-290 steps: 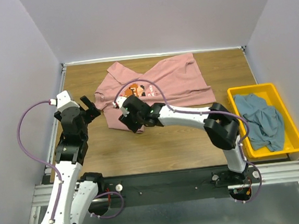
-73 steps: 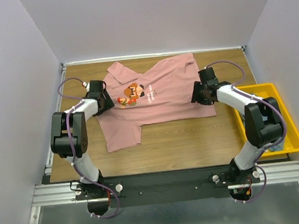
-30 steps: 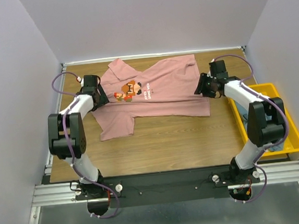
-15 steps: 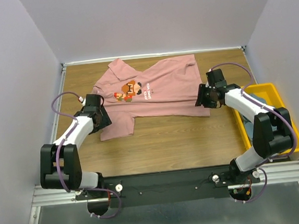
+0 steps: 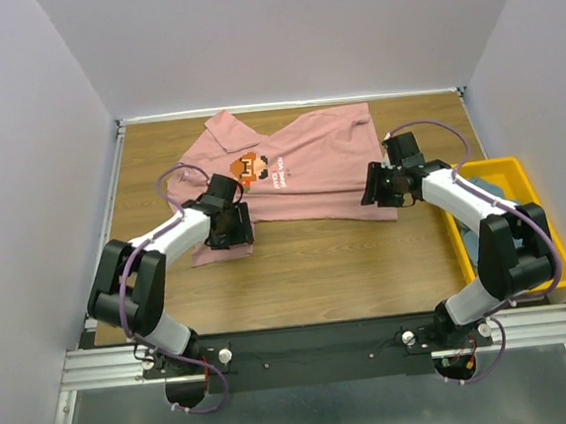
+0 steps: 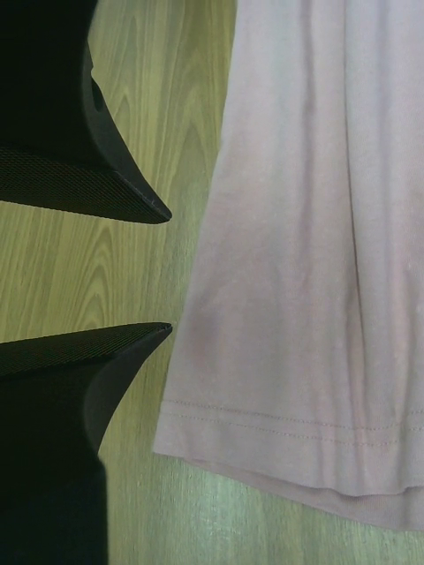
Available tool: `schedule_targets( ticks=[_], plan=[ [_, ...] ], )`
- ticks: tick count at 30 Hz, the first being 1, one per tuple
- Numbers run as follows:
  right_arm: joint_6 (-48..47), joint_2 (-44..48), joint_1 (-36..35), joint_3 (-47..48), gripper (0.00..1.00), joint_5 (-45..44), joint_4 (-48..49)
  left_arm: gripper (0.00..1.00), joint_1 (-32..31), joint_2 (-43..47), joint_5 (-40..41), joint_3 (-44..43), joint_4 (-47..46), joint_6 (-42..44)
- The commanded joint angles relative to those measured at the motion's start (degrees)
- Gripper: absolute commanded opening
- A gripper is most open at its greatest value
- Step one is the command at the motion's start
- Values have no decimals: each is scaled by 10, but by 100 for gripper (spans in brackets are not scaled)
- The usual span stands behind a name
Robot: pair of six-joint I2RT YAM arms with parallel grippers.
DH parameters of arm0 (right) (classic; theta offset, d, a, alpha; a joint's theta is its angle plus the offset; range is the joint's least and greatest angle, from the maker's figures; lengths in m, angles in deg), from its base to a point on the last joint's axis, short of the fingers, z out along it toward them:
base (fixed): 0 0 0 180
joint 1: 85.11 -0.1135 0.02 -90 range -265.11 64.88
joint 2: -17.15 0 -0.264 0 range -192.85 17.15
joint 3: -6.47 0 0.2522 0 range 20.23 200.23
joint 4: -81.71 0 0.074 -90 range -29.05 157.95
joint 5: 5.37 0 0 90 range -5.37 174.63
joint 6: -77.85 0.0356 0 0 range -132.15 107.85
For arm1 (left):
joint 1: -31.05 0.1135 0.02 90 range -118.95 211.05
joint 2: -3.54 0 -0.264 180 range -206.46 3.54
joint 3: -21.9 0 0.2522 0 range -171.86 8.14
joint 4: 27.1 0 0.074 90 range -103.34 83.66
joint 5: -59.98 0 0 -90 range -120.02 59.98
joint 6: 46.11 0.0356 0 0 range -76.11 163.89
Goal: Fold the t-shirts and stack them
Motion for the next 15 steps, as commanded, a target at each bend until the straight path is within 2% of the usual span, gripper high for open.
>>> schedule_targets(
  ticks=[1, 5, 10, 12, 15],
  plan=[
    [-1, 10, 0, -15, 56, 10, 1, 72, -21, -46, -46, -11, -26, 12],
    [-2, 26, -1, -28, 56, 10, 2, 72, -46, -73, -57, -19, -32, 8],
    [-4, 40, 0, -39, 56, -2, 0, 72, -80, -95, -112, -23, -16, 10],
    [-5, 42, -1, -38, 56, -4, 0, 72, -89, -92, -139, -27, -2, 11],
    [-7, 44, -1, -35, 56, -2, 0, 72, -98, -74, -137, -32, 16, -5]
  ],
)
